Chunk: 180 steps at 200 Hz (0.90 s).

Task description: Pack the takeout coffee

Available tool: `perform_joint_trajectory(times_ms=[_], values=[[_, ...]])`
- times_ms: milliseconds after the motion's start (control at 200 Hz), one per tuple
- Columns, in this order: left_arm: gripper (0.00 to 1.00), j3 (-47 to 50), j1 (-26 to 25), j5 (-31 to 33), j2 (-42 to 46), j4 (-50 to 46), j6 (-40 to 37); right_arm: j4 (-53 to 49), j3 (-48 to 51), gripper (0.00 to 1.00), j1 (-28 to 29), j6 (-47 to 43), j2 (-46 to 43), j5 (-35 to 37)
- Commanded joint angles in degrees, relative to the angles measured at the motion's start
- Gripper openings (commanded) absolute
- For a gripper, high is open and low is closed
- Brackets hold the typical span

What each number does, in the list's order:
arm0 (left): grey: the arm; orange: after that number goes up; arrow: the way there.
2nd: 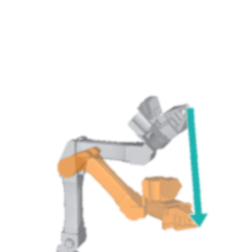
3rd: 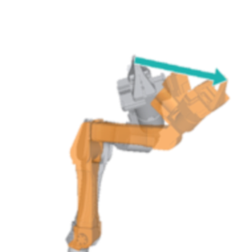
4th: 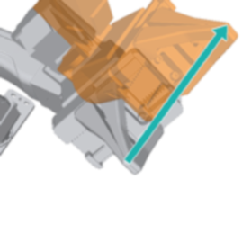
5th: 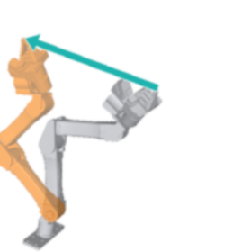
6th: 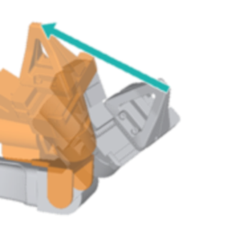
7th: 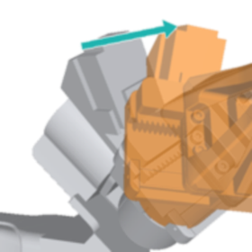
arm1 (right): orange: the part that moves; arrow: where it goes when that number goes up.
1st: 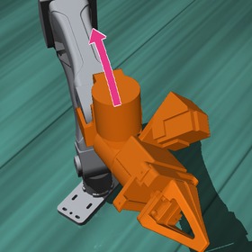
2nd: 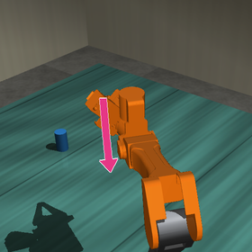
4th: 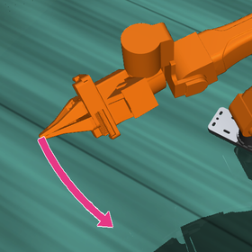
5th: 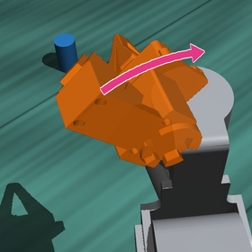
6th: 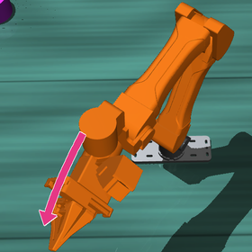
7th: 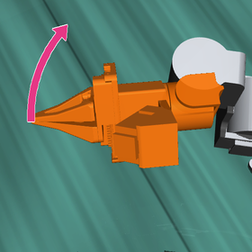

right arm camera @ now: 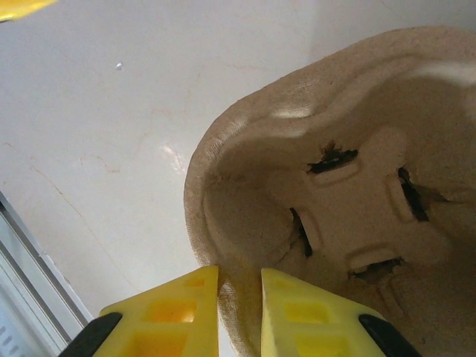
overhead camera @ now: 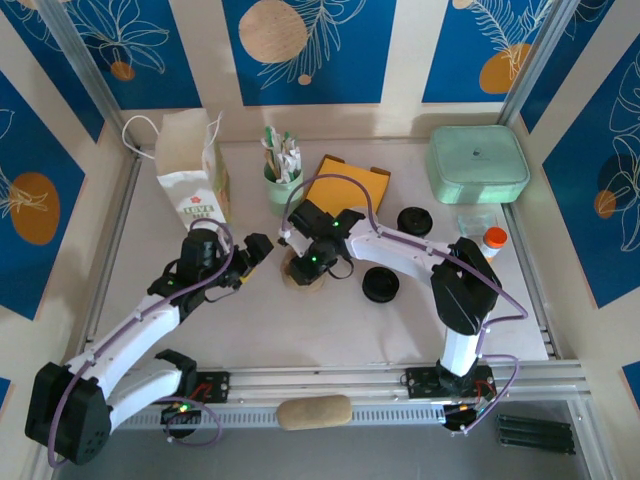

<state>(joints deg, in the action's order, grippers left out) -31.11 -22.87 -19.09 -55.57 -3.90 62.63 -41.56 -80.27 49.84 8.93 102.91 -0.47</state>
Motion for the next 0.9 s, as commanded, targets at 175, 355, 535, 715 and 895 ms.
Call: perform_joint_trajectory(times_ms=[175,355,535,715,895], values=[[0.99,-0.2,0.5,-1.5,-0.1,0.8,0.0,-0.7,-1.5,0.18,-0.1,-0.7,-1.8,-0.8],[0.99,-0.1,0.5,-2.1,-0.3,1.1,0.3,-0.5,-1.5,0.29,-0.1,-0.6,-1.4,-1.2],[0.99,0.0,0.5,-2.3,-0.5,1.4,0.4,-0.4,-1.7,0.42,-0.1,-1.2,0.0,-1.3],[0.99,0.1,0.5,-2.5,-0.6,1.7,0.4,-1.2,-2.3,0.43,0.3,-2.9,1.5,-1.8],[1.0,0.1,0.5,-2.6,-0.8,1.9,0.5,-1.4,-2.2,0.43,0.8,-3.7,2.5,-2.0]])
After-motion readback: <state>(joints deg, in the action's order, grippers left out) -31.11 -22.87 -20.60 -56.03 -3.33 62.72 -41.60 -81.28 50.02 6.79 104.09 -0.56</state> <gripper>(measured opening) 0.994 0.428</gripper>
